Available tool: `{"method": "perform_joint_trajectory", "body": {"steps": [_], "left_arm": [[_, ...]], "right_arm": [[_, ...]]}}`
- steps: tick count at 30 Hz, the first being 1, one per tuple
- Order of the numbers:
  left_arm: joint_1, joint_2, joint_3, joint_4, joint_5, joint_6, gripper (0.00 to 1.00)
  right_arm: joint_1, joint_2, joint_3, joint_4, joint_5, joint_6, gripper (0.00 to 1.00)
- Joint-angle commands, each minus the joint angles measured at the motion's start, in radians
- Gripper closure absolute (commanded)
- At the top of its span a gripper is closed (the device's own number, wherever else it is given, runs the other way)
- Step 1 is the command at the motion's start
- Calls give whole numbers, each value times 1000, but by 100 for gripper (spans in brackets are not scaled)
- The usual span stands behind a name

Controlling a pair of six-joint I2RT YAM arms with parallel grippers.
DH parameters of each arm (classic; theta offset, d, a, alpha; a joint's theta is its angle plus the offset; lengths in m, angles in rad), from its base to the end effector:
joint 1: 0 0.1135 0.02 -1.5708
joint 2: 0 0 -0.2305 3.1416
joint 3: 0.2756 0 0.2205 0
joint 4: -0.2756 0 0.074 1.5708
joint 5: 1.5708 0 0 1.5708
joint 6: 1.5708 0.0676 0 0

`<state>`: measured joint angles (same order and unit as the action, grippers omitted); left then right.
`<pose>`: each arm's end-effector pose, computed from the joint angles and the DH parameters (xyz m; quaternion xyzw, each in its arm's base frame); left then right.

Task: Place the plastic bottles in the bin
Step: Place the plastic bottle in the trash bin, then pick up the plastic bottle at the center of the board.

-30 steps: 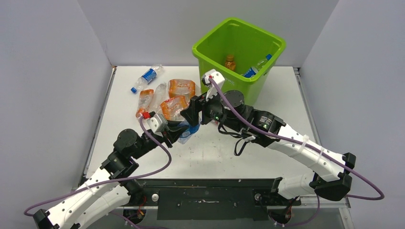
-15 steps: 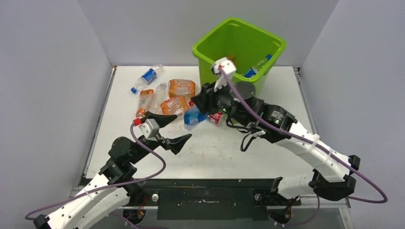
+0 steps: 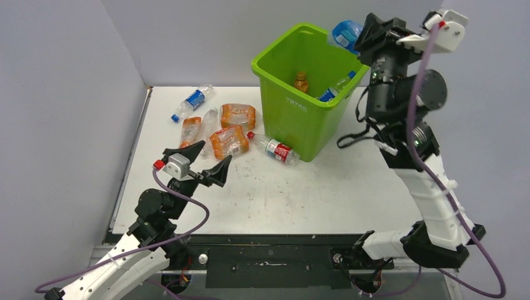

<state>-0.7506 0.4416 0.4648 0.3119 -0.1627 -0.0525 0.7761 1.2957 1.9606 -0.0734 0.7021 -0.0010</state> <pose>0.1210 -0.0979 0.3232 0.1352 0.5652 -0.2742 0.7662 0.1673 0.1031 0.5835 0.1135 0.5237 0.1634 0.8283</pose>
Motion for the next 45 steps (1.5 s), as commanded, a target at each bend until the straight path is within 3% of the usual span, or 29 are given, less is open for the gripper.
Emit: {"method": "perform_joint_trajectory", "body": {"steps": [1,5,8,11,12,15,22,28,33,38,41,45], "left_arm": [[11,1,4,31,-196,32,4],[16,2,9,17,-284,41,4],[18,-2,7,16,-323,46,4],[20,2,5,19,-351,47,4],[20,5,5,19,-361,68,4],[30,15,-1,17,-408,89,4],[72,77,28,-30,-635,80,4],[176,184,98,-163,-714,-41,4],[369,357,209,-389,-520,-309,4],[563,564,297,-465,-317,-445,4],[646,686,371,-478,-220,-455,4],[660,835,480,-505,-208,-336,0]], "right_arm": [[-186,155,28,20,18,73,95],[-328,278,107,-53,-74,206,95],[-369,353,136,-77,-132,238,92],[-411,393,163,-130,-205,306,35],[-412,395,166,-139,-213,321,23],[-407,390,210,-201,-245,383,2],[-296,167,57,-186,-334,462,6],[-269,-175,-446,17,-705,555,5],[-262,-378,-769,92,-986,571,5],[-259,-506,-980,41,-1058,560,5],[-258,-565,-1052,32,-1069,559,5],[-255,-598,-1110,34,-1098,564,4]]}}
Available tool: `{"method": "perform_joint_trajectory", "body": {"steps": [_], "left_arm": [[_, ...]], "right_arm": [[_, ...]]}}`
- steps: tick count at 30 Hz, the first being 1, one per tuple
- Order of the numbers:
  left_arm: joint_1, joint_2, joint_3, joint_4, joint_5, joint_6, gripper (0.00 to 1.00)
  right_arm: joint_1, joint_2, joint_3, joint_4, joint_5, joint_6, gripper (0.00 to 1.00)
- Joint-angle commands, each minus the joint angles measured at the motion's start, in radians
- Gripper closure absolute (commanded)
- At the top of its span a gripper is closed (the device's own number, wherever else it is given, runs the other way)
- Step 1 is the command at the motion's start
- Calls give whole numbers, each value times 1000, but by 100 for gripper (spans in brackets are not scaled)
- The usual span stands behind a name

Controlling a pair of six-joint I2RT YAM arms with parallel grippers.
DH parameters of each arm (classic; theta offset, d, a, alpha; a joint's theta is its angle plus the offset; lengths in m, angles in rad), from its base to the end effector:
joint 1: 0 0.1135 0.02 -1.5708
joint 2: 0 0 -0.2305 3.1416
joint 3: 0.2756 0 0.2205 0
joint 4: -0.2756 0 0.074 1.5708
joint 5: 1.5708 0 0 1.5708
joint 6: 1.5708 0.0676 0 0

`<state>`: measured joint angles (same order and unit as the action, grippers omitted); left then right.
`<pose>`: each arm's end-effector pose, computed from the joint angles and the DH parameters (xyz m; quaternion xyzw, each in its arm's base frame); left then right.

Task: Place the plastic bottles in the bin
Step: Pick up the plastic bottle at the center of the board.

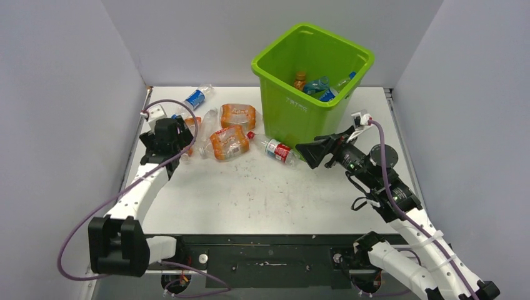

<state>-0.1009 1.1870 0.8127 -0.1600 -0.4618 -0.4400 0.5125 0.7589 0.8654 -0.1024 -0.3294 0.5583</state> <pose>0.2706 0.0029 0.2370 -0.2544 0.8144 0.0627 0.5178 0.1595 0.1148 0.3549 -0.1002 0.6986 0.4561 0.5421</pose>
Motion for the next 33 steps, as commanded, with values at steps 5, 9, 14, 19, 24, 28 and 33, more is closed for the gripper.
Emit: {"method": "perform_joint_trajectory", "body": {"steps": [5,9,14,19,24,28,33], "left_arm": [[9,260,250,-98,125,201,6],[10,377,309,-135,134,242,7],[-7,499,364,-158,103,284,13],[-13,597,407,-158,51,302,15],[1,662,438,-153,56,305,24],[14,685,430,-134,67,299,43],[20,644,385,-85,70,277,72]], "right_arm": [[11,-78,-54,68,-104,29,4],[11,-91,-52,57,-124,29,4],[13,-104,-26,-6,-108,-14,4],[12,-86,14,-73,-85,-47,4],[12,-107,5,-67,-88,-32,4],[12,-115,3,-80,-74,-37,4],[12,-102,8,-70,-76,-30,4]]}}
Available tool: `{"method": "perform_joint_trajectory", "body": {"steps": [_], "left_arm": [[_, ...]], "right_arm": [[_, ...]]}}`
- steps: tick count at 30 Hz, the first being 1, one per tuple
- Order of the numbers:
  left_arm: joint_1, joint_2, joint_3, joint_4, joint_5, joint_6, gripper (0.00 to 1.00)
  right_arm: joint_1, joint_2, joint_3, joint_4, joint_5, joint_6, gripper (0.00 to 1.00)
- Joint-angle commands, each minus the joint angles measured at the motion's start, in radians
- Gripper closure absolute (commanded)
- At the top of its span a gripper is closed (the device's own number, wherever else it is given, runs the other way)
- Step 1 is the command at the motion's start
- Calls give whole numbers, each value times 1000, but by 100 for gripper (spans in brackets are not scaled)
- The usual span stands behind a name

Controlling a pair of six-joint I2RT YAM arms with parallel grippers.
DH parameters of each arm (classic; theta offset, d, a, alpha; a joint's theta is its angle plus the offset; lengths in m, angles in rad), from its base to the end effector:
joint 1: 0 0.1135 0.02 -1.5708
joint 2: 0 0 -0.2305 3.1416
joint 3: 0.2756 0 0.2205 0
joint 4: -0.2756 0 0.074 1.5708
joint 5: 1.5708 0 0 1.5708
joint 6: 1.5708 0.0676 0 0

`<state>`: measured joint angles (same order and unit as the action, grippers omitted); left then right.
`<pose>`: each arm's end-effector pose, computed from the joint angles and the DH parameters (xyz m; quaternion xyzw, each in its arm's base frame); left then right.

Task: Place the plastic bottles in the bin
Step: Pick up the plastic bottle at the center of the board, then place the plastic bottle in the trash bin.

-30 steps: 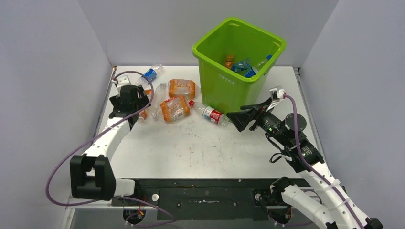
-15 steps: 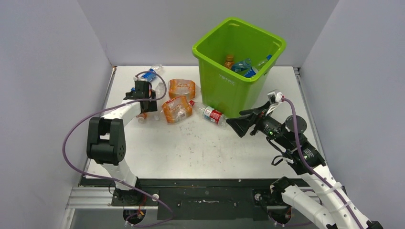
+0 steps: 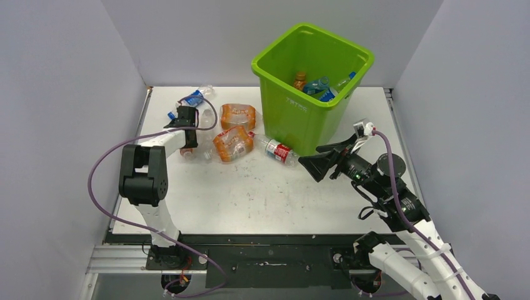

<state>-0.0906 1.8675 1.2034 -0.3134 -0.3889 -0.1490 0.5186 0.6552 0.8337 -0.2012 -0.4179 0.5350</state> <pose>0.3686 -0.0078 0.1372 -0.0838 0.9363 0.1492 0.3068 0.1350 0.1087 0.3476 -0.1393 0.7007 0.4720 0.5165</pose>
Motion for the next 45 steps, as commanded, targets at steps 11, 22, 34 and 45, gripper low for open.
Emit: {"method": "perform_joint_trajectory", "body": {"steps": [11,22,34,45], "left_arm": [[-9,-554,-166,134,77,-192,94],[-408,-1192,-500,411,215,-733,100],[-893,-1162,-851,1347,-58,-908,100],[-1046,-1152,-877,1500,-136,-793,100]], "right_arm": [[8,17,93,23,-25,10,4],[29,24,52,122,-28,91,2],[682,224,46,349,518,-2,4],[813,255,1,506,792,0,5]]}}
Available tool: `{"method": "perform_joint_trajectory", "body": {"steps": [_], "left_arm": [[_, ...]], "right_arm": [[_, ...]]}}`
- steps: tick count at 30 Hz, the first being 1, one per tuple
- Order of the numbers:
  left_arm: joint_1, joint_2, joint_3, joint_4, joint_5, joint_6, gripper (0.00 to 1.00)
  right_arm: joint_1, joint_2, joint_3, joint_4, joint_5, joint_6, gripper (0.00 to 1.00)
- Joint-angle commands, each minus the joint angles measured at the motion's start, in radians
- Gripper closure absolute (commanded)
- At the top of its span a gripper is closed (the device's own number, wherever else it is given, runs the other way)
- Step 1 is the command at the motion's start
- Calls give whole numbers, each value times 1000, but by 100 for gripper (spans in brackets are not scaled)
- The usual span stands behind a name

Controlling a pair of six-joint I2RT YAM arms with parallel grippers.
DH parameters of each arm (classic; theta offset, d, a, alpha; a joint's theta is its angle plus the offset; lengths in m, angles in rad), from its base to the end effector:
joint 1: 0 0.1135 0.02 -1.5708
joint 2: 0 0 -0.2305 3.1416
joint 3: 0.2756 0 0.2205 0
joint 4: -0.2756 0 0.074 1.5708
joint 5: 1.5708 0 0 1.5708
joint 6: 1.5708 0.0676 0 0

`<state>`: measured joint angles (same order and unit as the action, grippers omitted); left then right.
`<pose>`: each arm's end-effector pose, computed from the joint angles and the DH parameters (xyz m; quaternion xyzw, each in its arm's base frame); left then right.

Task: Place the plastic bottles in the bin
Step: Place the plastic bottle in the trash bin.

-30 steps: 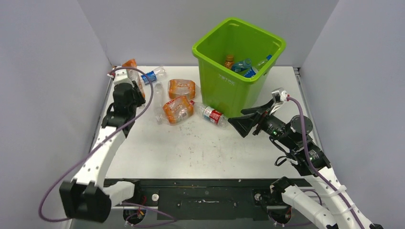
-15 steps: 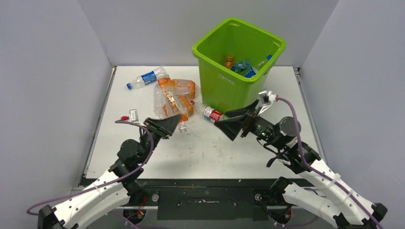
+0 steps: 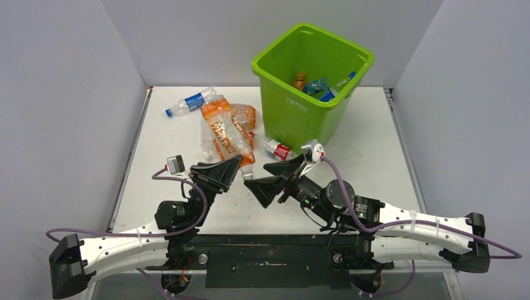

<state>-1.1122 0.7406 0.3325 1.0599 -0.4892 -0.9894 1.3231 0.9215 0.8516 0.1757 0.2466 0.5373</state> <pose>0.1058 -0.1426 0.3210 -0.1902 0.4428 -0.7013 0.5253 0.0737 0.2240 0.3569 -0.1696 0.6481 0.5424 0.5069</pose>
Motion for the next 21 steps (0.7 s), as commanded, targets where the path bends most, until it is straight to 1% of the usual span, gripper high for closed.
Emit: {"method": "perform_joint_trajectory", "body": {"steps": [1,8,12,13,14,17,21], "left_arm": [[-30,-30,-8,127,-39,50,100],[-71,-50,-9,124,-50,84,100],[-81,-66,-12,124,-58,109,100],[-83,-71,-13,121,-59,113,100],[-83,-74,-15,121,-60,115,100],[-83,-82,-21,117,-56,119,100],[-83,-91,-15,70,-39,147,100]], "right_arm": [[7,-3,-17,143,127,0,7],[11,90,19,235,72,10,22],[15,134,41,247,28,21,23],[16,139,42,247,27,24,25],[17,142,44,245,30,28,30],[18,144,45,237,51,35,49],[18,145,41,257,46,28,66]]}}
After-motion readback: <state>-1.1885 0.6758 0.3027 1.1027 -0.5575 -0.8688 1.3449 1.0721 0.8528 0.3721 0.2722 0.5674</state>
